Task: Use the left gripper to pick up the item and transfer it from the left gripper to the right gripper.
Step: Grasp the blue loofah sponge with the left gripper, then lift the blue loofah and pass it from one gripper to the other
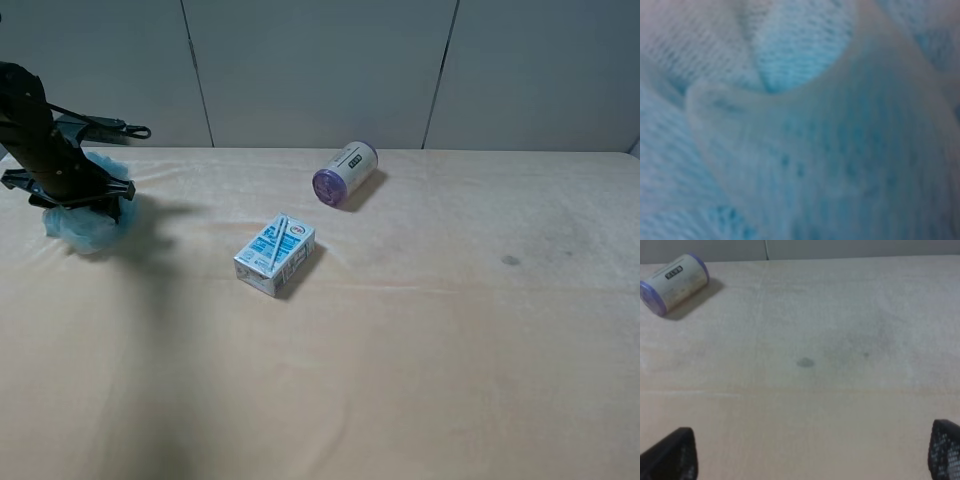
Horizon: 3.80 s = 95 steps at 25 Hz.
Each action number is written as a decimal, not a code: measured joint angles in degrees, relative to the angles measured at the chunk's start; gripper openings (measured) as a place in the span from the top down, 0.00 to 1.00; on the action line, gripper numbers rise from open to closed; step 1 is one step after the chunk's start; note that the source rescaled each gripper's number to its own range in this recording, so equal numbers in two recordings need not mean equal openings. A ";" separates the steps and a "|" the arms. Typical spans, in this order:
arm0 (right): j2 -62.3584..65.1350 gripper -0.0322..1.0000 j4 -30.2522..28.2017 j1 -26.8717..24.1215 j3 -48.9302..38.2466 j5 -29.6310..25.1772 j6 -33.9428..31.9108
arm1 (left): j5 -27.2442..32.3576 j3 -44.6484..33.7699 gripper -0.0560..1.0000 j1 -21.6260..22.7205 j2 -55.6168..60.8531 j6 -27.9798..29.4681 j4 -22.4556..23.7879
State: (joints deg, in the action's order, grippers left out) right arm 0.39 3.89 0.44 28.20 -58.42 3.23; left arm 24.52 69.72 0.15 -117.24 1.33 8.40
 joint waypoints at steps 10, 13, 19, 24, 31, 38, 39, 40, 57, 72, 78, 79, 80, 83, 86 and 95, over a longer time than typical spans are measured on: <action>0.00 0.00 0.00 0.00 0.00 0.00 0.00 | 6.65 1.05 0.48 0.00 11.01 -1.33 -1.11; 0.00 0.00 0.00 0.00 0.00 0.00 0.00 | 9.35 1.05 0.48 0.00 15.76 -1.33 -1.11; 0.00 0.00 0.00 0.00 0.00 0.00 0.00 | 15.08 1.05 0.50 0.00 23.13 -1.33 -3.14; 0.00 0.00 0.00 0.00 0.00 0.00 0.00 | 17.97 1.05 0.51 0.00 27.17 -1.33 -8.40; 0.00 0.00 0.00 0.00 0.00 0.00 0.00 | 22.13 1.05 0.53 -2.19 28.85 -8.29 -21.01; 0.00 0.00 0.00 0.00 0.00 0.00 0.00 | 20.76 1.05 0.56 -13.65 28.80 -11.82 -26.39; 0.00 0.00 0.00 0.00 0.00 0.00 0.00 | 19.73 1.05 0.56 -15.22 28.80 -11.96 -26.80; 0.00 0.00 0.00 0.00 0.00 0.00 0.00 | 18.68 1.05 0.57 -17.06 28.80 -11.96 -27.70; -19.15 0.00 21.02 0.64 2.13 4.45 14.70 | 12.81 1.05 0.65 -37.58 23.81 -15.33 -40.95; -44.50 0.00 32.10 20.69 7.29 23.62 44.04 | 15.62 1.05 0.72 -38.62 14.70 -37.65 -69.28; -54.59 0.00 31.58 25.74 7.35 31.52 49.22 | 16.98 1.05 0.75 -38.62 14.70 -38.39 -71.39; -55.75 0.00 31.58 26.44 7.35 32.83 50.10 | 17.05 1.05 0.75 -38.62 14.70 -38.39 -71.39; -56.87 0.00 31.58 27.23 7.35 34.45 50.82 | 17.05 1.05 0.76 -38.62 14.70 -38.46 -71.39; -60.66 0.00 31.57 29.05 7.35 38.71 52.95 | 17.27 1.05 0.76 -38.62 14.70 -38.52 -71.77; -63.79 0.00 31.78 29.33 7.35 40.68 53.75 | 18.10 1.05 0.79 -38.62 14.57 -39.61 -72.68; -66.62 0.00 34.00 29.33 7.35 43.73 54.00 | 22.04 1.05 0.83 -38.57 14.52 -44.80 -80.44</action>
State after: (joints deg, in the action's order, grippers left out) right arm -66.23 37.89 29.77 35.55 -14.69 57.23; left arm 46.56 70.78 -38.42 -102.72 -43.47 -72.05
